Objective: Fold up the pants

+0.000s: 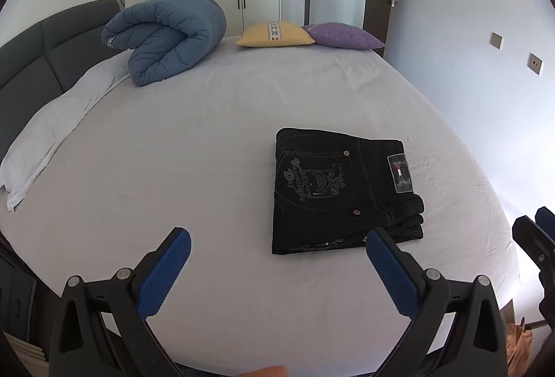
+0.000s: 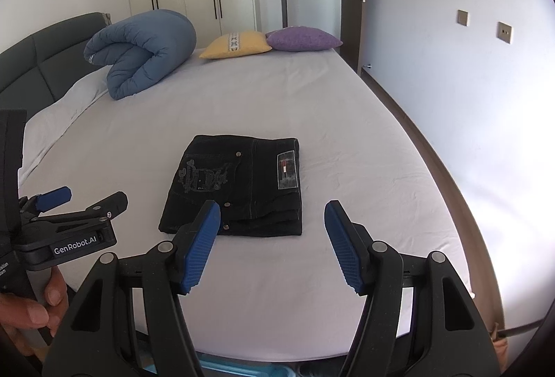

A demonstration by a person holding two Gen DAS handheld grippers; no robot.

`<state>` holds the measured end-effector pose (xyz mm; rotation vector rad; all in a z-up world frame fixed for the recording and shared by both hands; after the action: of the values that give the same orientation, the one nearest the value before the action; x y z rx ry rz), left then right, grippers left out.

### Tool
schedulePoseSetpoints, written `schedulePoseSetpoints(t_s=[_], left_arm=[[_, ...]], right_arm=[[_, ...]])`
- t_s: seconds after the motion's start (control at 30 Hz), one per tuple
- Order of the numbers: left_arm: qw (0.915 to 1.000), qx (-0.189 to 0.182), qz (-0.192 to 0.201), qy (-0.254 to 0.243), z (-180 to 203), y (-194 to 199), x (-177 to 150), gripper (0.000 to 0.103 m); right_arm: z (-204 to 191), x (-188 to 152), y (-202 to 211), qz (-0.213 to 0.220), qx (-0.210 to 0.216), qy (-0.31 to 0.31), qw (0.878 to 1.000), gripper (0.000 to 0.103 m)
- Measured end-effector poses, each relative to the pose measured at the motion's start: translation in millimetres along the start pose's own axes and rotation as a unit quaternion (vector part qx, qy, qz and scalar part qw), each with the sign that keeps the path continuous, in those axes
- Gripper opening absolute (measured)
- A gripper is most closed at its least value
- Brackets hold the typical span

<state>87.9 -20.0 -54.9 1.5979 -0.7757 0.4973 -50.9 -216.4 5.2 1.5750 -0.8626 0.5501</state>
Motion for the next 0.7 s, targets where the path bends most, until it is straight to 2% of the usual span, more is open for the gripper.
schedulePoseSetpoints(t_s=[0.37,0.7], left_arm=[[0.9996,-0.009,0.027,-0.001,4,9,3,0.103],[0.9995,-0.008,0.031,-0.006,9,12,3,0.103]], right_arm=[[0,-6,-12,-0.016,0.002,0.000,1.000,0.061],[0,-12,-22,-0.029,0.001,-0.005,1.000,0.061]])
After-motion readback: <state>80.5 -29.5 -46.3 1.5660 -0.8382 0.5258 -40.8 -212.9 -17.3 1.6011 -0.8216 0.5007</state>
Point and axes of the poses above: each gripper's, at about its wrist camera, not at the fingertips, and y roughly against the way its jaws point, z to its right, x to its top, the point moved 9 cm from there along -y, roughly the way its jaws point, and after that the axes turned 14 degrees about x, right-handed, at the moved point
